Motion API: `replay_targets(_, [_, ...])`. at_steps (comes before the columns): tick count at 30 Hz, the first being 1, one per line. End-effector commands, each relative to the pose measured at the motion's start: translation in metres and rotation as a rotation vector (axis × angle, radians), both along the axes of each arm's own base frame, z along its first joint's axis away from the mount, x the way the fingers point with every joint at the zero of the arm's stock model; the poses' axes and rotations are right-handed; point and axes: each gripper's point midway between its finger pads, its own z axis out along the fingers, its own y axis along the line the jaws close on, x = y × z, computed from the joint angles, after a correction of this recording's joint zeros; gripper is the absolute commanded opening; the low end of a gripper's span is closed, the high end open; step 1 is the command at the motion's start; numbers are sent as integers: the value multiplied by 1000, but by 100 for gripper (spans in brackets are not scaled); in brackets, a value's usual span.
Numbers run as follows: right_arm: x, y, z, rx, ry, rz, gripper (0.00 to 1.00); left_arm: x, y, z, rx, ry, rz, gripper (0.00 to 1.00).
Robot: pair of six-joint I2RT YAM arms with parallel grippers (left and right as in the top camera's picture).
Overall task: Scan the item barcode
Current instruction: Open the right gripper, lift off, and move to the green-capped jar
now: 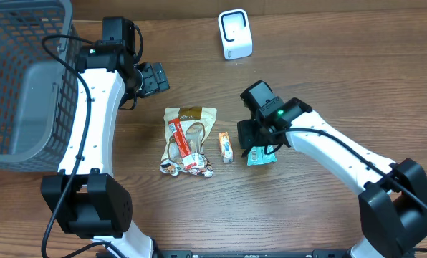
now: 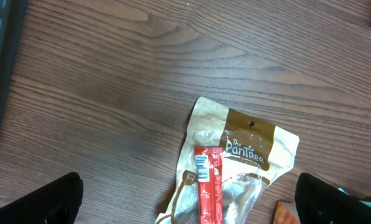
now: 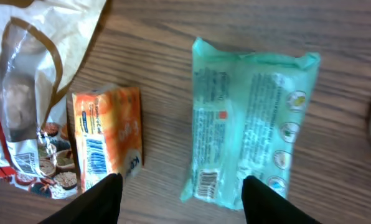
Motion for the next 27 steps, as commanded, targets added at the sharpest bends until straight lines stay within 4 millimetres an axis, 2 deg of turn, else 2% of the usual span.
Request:
replay_targets(1, [32,3,42,54,-87,-24,64,2,2,10,10,-29,-17,100])
replay_targets(5, [53,-23,79,1,-134,-82,68,2,2,10,10,-28,-17,100])
replay_targets(9, [61,-61,95,-82,-129,-165,76,2,2,10,10,-28,-17,100])
replay_targets(12, [60,-89,91,-124,-87,-236,78,2,2,10,10,-29,-17,100])
replay_targets(15, [62,-109,85,-158,-71,-266,79,2,2,10,10,-28,-17,100])
replay_targets(22, [58,-122,73,-201,-26,-288,87,2,2,10,10,-28,-17,100])
replay_targets(27, [55,-132,55,-256,-13,-295,91,2,2,10,10,-28,-17,100])
